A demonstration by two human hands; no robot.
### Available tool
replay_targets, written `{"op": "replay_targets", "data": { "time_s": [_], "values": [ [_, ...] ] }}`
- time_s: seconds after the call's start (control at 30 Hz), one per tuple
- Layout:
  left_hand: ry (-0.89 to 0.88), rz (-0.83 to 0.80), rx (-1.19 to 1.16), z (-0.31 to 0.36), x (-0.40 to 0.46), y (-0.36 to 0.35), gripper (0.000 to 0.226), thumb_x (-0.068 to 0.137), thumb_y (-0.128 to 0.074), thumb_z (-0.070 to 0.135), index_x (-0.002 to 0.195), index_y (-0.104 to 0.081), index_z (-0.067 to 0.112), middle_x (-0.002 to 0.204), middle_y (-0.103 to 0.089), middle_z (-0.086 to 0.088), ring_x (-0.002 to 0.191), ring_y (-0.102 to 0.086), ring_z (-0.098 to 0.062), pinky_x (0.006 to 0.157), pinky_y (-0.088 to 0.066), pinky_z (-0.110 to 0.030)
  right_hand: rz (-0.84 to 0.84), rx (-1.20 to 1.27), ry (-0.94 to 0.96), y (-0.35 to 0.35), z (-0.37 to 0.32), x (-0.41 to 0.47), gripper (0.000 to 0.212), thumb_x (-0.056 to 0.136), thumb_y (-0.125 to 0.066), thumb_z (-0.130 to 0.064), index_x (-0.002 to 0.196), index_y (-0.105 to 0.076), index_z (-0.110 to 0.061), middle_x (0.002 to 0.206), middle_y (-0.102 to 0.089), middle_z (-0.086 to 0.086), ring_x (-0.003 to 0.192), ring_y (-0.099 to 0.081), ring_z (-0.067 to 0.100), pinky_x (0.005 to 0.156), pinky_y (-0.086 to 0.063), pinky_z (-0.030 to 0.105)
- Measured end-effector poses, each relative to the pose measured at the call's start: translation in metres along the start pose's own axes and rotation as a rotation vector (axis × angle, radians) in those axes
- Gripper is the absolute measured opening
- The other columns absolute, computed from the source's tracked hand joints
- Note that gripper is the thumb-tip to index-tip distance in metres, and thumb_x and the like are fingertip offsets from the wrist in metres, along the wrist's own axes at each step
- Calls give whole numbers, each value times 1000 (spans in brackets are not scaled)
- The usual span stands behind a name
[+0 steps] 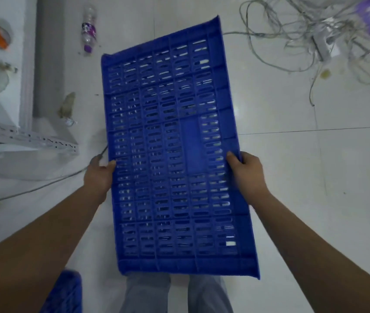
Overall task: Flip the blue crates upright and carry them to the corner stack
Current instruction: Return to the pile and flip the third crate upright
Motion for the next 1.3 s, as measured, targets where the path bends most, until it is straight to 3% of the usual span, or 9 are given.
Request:
{"op": "replay_targets", "data": {
  "time_s": [0.1, 0.2, 0.33, 0.53, 0.6, 0.73, 0.9, 1.17, 1.3],
  "values": [
    [-106, 157, 46, 2, -10, 12, 69, 96, -53, 31, 152, -20, 11, 154, -34, -15, 137, -39, -34, 112, -35, -43, -48, 52, 40, -25, -14, -25, 30, 93, -54, -21, 69, -42, -7, 63, -42, 10, 59, -40, 18, 56, -33, 31],
    [-247, 90, 10, 17, -25, -3, 70, 94, -54, 36, 152, -21, 15, 155, -32, -9, 142, -34, -30, 116, -30, -44, -194, 120, 69, -59, -28, -51, 21, 88, -63, -24, 100, -58, -6, 91, -66, 11, 81, -62, 20, 75, -51, 37],
    [-212, -37, 45, 34, -37, -30, 76, 92, -47, 53, 154, -13, 23, 163, -12, 0, 148, -21, -23, 119, -23, -46, -403, 75, 154, -109, -44, -82, 44, 85, -66, -19, 124, -46, -16, 108, -65, 2, 95, -64, 20, 82, -55, 33],
    [-88, -55, -240, 67, -23, -11, 121, 46, -53, 90, 149, -30, 31, 146, -47, -2, 125, -52, -26, 106, -42, -51, -449, -102, 251, -182, -62, -109, 56, 91, -54, -14, 140, -26, -17, 104, -60, 16, 86, -61, 30, 80, -55, 41],
    [-131, -121, -232, 83, -25, -5, 117, 44, -52, 95, 140, -46, 29, 136, -57, 2, 119, -58, -21, 103, -45, -46, -433, -197, 286, -192, -68, -114, 54, 93, -50, -12, 140, -24, -11, 91, -56, 9, 75, -57, 24, 70, -52, 36],
    [-273, -223, -89, 115, -40, -8, 37, 86, -50, 62, 102, -63, 31, 105, -66, 10, 96, -62, -11, 90, -49, -36, -428, -267, 292, -196, -71, -117, 49, 94, -50, -8, 137, -27, -5, 83, -53, 11, 67, -51, 21, 56, -43, 31],
    [-330, -149, 120, 121, -33, -8, 48, 89, -59, 27, 134, -44, 14, 125, -58, -3, 108, -58, -22, 92, -50, -39, -433, -329, 322, -192, -75, -119, 47, 94, -50, -7, 135, -28, -2, 82, -48, 9, 69, -50, 22, 46, -31, 25],
    [-216, -142, 39, 101, -22, -1, 37, 83, -62, 7, 113, -42, 16, 98, -58, -1, 100, -59, -27, 88, -52, -48, -509, -561, 355, -184, -60, -125, 58, 94, -49, -9, 143, -19, -5, 93, -58, 15, 72, -46, 23, 60, -35, 32],
    [-96, -131, -95, 64, -17, 2, 36, 83, -59, 0, 111, -43, 16, 90, -57, 2, 84, -59, -23, 61, -51, -35, -567, -742, 387, -177, -38, -124, 54, 91, -50, -5, 139, -25, -5, 107, -64, 19, 88, -65, 35, 65, -36, 36]
  ]
}}
Point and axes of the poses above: each hand's wrist, its own x-axis towards the middle knuckle, its own y-axis out of the back of the hand, z = x × y, the point moved 7 cm from there along x, towards the middle knuckle
